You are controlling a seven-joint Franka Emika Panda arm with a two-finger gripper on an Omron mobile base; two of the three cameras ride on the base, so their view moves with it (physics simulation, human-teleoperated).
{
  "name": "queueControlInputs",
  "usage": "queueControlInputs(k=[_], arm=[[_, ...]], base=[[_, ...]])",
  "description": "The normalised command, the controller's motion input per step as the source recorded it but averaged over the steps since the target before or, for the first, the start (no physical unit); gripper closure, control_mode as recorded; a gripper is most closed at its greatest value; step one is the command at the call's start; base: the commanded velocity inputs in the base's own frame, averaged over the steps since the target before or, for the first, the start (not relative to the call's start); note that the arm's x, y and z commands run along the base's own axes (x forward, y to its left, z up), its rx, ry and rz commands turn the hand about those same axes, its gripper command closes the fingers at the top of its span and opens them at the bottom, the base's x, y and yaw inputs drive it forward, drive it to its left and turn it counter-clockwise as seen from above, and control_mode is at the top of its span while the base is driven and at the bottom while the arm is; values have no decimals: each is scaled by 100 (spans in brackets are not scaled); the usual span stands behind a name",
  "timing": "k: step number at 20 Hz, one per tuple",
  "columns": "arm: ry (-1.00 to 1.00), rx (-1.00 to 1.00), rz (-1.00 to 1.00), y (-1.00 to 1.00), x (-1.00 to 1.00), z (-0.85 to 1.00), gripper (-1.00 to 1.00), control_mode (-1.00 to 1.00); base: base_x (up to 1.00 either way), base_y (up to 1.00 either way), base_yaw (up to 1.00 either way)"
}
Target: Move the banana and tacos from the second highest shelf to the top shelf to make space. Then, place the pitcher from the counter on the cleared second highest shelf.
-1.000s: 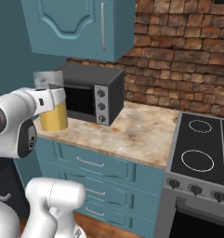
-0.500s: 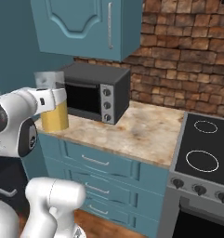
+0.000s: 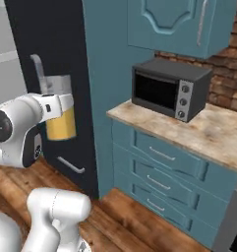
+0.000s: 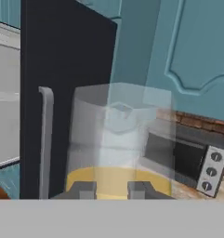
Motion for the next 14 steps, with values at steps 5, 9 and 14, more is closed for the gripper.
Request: queueControlInputs(k=[5, 9, 14], arm=[[0, 0, 0, 0, 0, 0, 100, 100], [0, 0, 0, 0, 0, 0, 100, 100], [0, 0, 0, 0, 0, 0, 100, 100]], base=[[-5, 94, 41], [33, 94, 28], [61, 88, 14]])
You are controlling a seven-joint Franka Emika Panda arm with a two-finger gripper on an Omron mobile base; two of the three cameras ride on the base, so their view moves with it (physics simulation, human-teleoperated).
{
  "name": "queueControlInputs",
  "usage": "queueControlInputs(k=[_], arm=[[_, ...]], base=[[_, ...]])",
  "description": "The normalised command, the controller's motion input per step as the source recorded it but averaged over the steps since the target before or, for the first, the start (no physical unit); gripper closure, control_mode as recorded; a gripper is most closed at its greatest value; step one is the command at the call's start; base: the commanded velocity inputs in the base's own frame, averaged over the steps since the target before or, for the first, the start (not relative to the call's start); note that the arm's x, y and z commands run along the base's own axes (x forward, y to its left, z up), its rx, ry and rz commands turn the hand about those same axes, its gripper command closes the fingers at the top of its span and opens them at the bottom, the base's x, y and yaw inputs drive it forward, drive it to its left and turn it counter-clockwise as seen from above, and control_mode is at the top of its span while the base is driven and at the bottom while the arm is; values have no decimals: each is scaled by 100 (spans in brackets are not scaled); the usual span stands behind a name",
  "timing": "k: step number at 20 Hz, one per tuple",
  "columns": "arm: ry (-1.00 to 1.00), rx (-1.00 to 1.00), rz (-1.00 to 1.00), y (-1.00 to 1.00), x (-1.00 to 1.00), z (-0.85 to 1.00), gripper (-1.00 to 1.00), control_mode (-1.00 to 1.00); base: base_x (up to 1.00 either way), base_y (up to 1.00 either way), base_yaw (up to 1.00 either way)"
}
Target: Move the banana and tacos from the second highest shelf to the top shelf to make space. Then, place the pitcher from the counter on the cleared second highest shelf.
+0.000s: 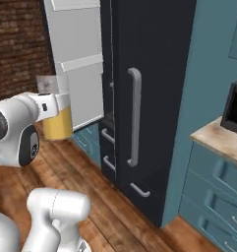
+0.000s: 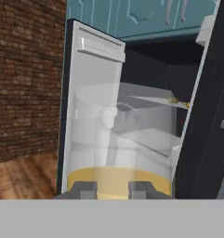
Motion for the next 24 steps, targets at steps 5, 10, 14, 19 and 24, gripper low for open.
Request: queueControlInputs(k=[5, 10, 14, 19, 24], arm=[[0, 0, 0, 0, 0, 0, 100, 100], [0, 0, 0, 0, 0, 0, 100, 100], [0, 0, 0, 0, 0, 0, 100, 100], [0, 0, 0, 0, 0, 0, 100, 100], [0, 0, 0, 0, 0, 0, 100, 100]], base=[[57, 69, -2], [40, 55, -28], [47, 43, -39], [52, 42, -41], [52, 23, -40]])
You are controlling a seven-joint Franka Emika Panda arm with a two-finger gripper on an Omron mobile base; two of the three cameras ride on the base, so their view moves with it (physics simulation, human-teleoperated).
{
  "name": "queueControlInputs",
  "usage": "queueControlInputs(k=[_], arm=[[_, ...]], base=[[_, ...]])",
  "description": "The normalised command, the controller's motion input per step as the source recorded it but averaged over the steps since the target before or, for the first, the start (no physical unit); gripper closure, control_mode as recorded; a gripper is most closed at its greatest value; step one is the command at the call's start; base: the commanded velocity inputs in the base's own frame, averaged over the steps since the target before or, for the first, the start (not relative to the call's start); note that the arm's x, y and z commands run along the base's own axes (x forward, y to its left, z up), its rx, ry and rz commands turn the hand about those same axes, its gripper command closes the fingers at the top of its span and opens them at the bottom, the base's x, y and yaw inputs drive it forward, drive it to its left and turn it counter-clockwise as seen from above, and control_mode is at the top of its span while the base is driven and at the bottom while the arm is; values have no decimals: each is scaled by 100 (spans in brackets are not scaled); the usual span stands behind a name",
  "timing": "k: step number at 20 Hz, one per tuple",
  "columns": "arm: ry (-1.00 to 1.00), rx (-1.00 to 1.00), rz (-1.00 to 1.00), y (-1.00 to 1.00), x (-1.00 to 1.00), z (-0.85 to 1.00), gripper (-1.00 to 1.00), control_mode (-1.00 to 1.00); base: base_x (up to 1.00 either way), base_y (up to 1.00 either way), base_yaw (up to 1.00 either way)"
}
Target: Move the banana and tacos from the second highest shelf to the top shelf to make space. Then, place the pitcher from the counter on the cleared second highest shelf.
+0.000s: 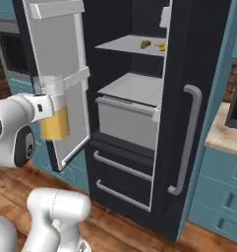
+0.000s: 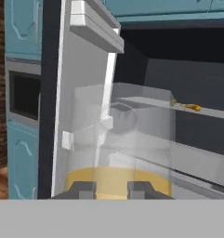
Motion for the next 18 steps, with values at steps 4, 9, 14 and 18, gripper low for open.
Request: queueControlInputs(k=[4, 9, 14, 18], arm=[[0, 0, 0, 0, 0, 0, 100, 100], [0, 0, 0, 0, 0, 0, 100, 100], [0, 0, 0, 0, 0, 0, 100, 100], [0, 0, 0, 0, 0, 0, 100, 100]], base=[[55, 12, -39], [58, 14, -37], [66, 33, -34], [67, 48, -32]])
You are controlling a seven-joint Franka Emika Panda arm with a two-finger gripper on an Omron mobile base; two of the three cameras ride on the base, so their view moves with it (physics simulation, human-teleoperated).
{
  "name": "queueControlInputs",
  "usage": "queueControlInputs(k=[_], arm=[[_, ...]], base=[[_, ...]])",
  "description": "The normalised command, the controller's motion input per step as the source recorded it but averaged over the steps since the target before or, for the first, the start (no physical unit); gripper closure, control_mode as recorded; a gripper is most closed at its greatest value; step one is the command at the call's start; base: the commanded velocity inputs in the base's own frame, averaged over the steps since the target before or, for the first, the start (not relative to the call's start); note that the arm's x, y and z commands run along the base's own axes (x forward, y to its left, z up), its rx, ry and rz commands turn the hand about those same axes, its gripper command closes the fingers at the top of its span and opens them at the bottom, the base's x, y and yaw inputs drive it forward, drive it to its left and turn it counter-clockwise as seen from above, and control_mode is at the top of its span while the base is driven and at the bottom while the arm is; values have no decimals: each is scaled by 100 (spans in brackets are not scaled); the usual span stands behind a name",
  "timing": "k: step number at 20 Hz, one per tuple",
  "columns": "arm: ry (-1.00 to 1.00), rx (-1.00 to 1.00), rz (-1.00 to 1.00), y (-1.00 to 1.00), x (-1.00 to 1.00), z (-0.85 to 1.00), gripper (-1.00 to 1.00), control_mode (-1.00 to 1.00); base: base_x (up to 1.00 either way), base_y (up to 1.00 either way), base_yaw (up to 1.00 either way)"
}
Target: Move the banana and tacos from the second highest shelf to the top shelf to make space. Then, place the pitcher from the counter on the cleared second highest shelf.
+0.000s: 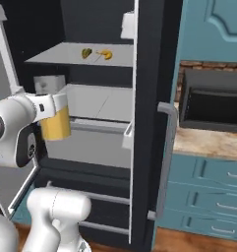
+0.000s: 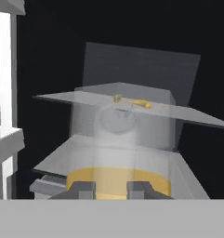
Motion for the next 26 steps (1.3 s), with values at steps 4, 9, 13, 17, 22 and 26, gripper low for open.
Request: queueControlInputs(k=[4, 9, 13, 17, 22, 26], arm=[[0, 0, 0, 0, 0, 0, 100, 100], [0, 0, 0, 0, 0, 0, 100, 100], [0, 0, 0, 0, 0, 0, 100, 100], [0, 0, 0, 0, 0, 0, 100, 100], [-11, 0, 0, 0, 2, -23, 100, -100], [-23, 0, 6, 0, -9, -53, 100, -100]], base=[[65, 49, -30], [55, 26, -25], [45, 4, -20], [32, 0, -9], [0, 0, 0], [0, 0, 0]])
